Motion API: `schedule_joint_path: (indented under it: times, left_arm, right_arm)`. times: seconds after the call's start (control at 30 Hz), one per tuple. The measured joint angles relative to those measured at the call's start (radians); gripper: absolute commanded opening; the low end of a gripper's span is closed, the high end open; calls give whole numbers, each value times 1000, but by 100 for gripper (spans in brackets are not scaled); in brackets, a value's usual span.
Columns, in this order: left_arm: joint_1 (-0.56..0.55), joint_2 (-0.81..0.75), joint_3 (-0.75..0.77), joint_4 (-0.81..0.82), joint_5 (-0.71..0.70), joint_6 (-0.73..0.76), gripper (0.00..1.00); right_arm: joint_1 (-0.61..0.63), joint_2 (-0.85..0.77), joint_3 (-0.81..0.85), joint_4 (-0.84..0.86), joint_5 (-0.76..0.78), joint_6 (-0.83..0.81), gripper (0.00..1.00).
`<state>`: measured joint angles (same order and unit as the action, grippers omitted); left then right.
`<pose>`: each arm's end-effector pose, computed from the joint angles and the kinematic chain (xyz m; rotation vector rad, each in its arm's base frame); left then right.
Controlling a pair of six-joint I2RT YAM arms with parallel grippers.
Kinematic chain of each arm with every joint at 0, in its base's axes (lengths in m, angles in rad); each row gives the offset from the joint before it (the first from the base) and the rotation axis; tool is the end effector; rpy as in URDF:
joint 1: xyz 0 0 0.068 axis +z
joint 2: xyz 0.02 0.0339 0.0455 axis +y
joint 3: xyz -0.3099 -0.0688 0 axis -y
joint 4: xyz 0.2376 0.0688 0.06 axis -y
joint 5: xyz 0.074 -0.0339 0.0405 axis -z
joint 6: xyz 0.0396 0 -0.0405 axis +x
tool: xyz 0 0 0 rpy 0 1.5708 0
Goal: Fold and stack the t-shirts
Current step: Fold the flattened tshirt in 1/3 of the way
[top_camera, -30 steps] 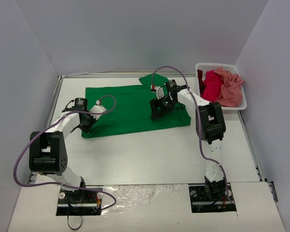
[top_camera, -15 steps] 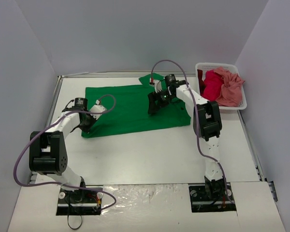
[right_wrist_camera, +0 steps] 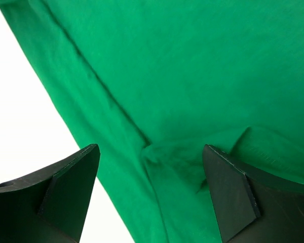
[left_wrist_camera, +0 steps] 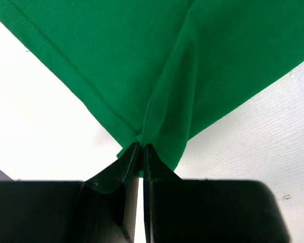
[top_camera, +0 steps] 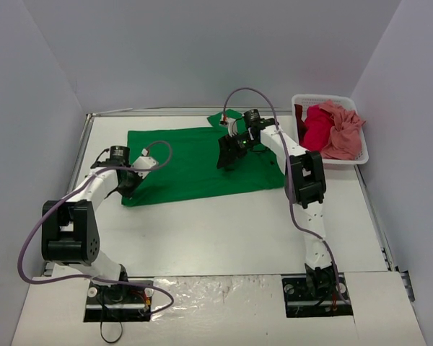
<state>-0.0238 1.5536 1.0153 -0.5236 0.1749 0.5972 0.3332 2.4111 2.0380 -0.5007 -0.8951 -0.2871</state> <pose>0.3042 -0.0141 0.2544 0.8527 2.4628 -0.0275 0.5166 0.2115 0.2138 -1.0609 2.0238 1.0991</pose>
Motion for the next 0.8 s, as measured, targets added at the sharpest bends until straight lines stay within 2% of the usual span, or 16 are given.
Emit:
schedule_joint_path:
  times: [0.13,0.47,0.67,0.77,0.8]
  left_arm:
    - [0,-1,0,-3,0,-3,3]
    - [0,-3,0,-3,11,-11,2]
    - [0,-3,0,-2,13,-17,2]
    - [0,-3,0,-2,13,-18,2]
    - [0,-3,0,-2,13,-18,2]
  right_arm:
    - [0,-45,-48,-11,13,-29,79]
    - [-30,-310,-242,3,43,-84,80]
    - [-48,-338,-333,11,54,-89,68]
    - [-48,-336,-361,5,53,-89,56]
    - [-48,-335,-364,3,53,-89,55]
